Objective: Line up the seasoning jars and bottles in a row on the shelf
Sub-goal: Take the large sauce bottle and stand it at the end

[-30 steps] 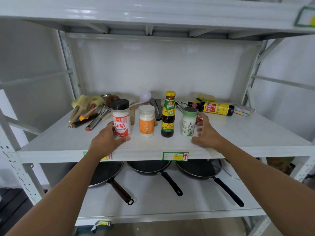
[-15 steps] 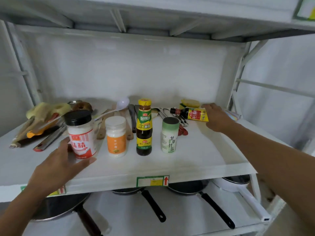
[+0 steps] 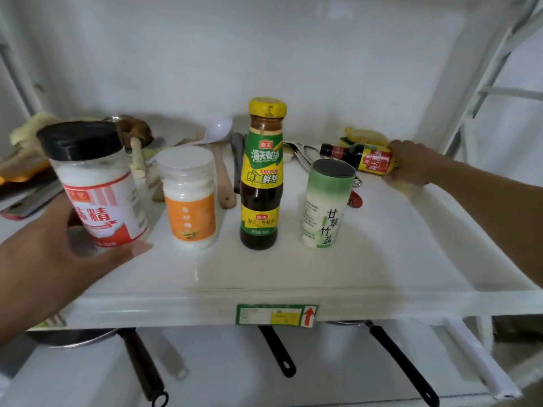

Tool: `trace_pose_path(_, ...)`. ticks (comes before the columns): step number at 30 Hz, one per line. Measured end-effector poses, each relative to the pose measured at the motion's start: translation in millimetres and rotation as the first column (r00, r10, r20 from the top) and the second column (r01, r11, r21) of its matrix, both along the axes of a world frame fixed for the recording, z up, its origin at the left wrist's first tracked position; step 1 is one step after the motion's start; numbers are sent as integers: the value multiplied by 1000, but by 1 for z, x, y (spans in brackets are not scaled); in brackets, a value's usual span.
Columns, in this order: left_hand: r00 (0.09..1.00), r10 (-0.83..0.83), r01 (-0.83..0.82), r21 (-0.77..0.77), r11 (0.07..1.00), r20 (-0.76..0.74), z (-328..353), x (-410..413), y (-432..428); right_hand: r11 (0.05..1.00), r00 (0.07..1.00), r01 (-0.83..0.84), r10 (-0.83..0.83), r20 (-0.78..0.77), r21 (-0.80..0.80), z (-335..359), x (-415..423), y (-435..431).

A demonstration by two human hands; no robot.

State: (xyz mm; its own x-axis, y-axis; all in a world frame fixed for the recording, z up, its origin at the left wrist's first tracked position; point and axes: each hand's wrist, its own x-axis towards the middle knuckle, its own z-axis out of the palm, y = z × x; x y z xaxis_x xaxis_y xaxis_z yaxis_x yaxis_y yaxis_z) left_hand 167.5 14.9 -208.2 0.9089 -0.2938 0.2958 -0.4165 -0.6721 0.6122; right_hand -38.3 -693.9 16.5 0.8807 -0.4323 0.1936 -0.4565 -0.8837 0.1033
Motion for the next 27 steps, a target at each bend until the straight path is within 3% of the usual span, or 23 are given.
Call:
trace_pose_path(2, 997, 66, -64, 65, 996, -37, 118, -134, -65, 999, 997, 13, -9, 82, -50, -9, -5, 1)
trace_pose_path(5, 992, 122, -123, 92, 988, 17, 174, -207, -97, 999, 972, 30, -36, 232, 29, -15, -20, 8)
trace_pose_path(8, 989, 149, -144, 167, 975, -17, 177, -211, -102, 971, 925, 3, -93, 369, 238, -2, -42, 27)
trace_pose_path(12, 990, 144, -143, 130, 981, 0, 180, -215, -101, 895, 840, -121, -139, 524, 430, 12, -85, 59)
trace_pose_path(18, 995, 96, -94, 124, 988, -13, 182, -220, -96, 681, 732, -343, -238, 638, 647, 4, -155, 148)
trace_pose_path(22, 996, 90, -89, 123, 988, -2, 183, -221, -97, 585, 713, -392, -295, 636, 710, -5, -175, 178)
trace_pose_path(27, 996, 88, -87, 122, 989, -1, 184, -219, -97, 537, 688, -456, -293, 664, 710, -14, -181, 202)
